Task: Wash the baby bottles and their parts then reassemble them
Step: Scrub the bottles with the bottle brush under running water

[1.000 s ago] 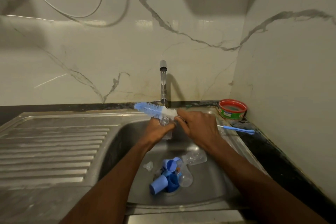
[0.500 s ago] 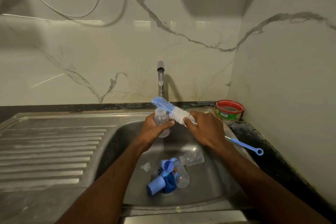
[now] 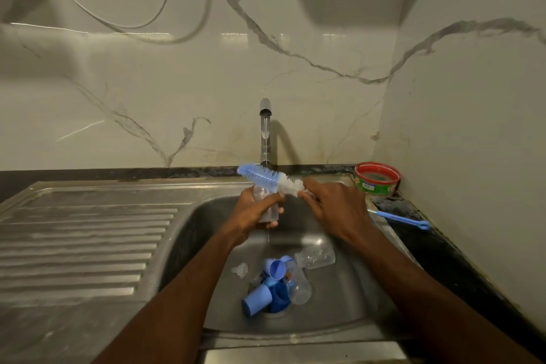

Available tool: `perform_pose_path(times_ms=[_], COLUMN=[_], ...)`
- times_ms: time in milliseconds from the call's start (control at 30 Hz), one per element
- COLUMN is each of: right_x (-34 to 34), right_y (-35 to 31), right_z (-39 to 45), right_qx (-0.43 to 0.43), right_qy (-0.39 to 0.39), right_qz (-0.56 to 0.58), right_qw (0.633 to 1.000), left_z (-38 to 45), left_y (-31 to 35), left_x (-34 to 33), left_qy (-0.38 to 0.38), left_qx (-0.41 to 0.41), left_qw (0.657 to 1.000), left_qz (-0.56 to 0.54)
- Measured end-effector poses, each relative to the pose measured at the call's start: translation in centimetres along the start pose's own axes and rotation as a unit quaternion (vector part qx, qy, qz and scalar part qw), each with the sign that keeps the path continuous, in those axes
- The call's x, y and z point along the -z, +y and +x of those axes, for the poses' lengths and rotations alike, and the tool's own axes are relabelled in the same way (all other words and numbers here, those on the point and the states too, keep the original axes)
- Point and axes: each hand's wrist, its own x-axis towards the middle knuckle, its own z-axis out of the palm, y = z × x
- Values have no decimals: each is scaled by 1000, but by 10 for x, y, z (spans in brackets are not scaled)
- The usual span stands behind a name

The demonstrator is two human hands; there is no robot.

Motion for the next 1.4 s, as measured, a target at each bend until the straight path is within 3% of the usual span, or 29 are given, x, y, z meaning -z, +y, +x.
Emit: perform_pose_path(times_ms=[200, 433, 633, 867, 1100, 1300, 1400], right_x=[-2, -7, -10, -8, -10, -14, -12], right_y=[-30, 6, -18, -27, -6, -22, -20], right_z=[12, 2, 8, 16, -3, 1, 2], right_qx=[21, 11, 18, -69, -95, -58, -76], right_qy=[-67, -15, -26, -14, -9, -50, -52], right_qz=[-2, -8, 14, -7, 15, 28, -10], right_qw=[998, 1000, 999, 997, 995, 997, 996], left_z=[-7, 10, 6, 11, 16, 14, 11], left_y=[-11, -5, -13, -23, -11, -26, -27], left_x=[-12, 12, 1, 5, 10, 1, 5], left_qy=[-88, 63, -20, -75, 54, -16, -34], left_qx=[-15, -21, -63, -128, -92, -35, -61], left_qw=[981, 997, 993, 967, 994, 988, 962], left_qz=[170, 26, 98, 207, 1, 151, 264])
